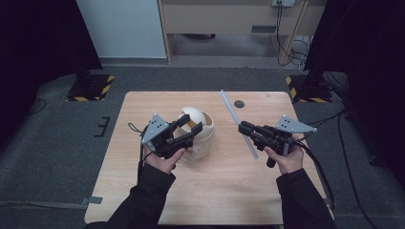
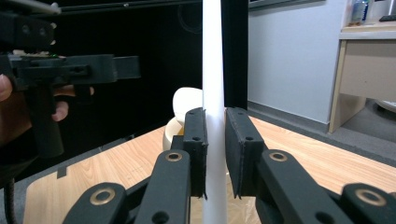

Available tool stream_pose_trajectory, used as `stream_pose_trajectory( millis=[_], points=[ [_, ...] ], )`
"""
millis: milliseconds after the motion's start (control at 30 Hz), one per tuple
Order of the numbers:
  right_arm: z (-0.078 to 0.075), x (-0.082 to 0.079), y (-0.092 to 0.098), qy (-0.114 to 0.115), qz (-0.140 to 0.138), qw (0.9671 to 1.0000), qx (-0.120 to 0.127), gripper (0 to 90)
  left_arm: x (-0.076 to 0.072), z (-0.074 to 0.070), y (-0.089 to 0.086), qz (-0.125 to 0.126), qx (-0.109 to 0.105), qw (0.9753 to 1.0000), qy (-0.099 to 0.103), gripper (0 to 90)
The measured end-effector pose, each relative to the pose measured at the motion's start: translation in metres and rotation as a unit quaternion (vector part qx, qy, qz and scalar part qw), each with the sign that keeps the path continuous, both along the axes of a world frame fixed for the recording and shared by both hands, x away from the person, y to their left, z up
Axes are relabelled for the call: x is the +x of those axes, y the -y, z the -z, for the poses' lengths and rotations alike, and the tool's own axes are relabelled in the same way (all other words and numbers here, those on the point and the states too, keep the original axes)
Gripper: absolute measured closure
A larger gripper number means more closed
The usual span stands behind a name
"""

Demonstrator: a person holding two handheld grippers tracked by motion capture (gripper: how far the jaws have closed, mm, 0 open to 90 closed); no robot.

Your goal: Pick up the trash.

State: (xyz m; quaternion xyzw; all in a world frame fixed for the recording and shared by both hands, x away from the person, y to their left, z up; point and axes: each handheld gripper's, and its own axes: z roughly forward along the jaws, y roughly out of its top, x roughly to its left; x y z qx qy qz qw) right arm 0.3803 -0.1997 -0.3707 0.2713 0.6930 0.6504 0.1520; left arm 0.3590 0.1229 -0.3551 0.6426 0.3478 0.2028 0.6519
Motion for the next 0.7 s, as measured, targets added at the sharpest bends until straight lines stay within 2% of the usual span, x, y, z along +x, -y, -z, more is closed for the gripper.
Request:
stream_pose_trajectory(
  millis=[200,467,700],
  points=[
    [0.001,-0.002,-0.006,0.001,-0.011,0.9999,-0.003,79.2,0.009,-0.006,0.023,0.013,-0.01,0.9999,-0.003,45.9],
    [0.004,-0.003,-0.013,0.0,-0.026,0.9996,-0.01,79.2,0.02,-0.01,0.041,0.019,-0.026,0.9994,-0.008,48.4],
    [0.005,-0.005,-0.017,0.0,-0.038,0.9992,-0.012,79.2,0.025,-0.007,0.05,0.025,-0.046,0.9982,-0.028,55.2]
  ],
)
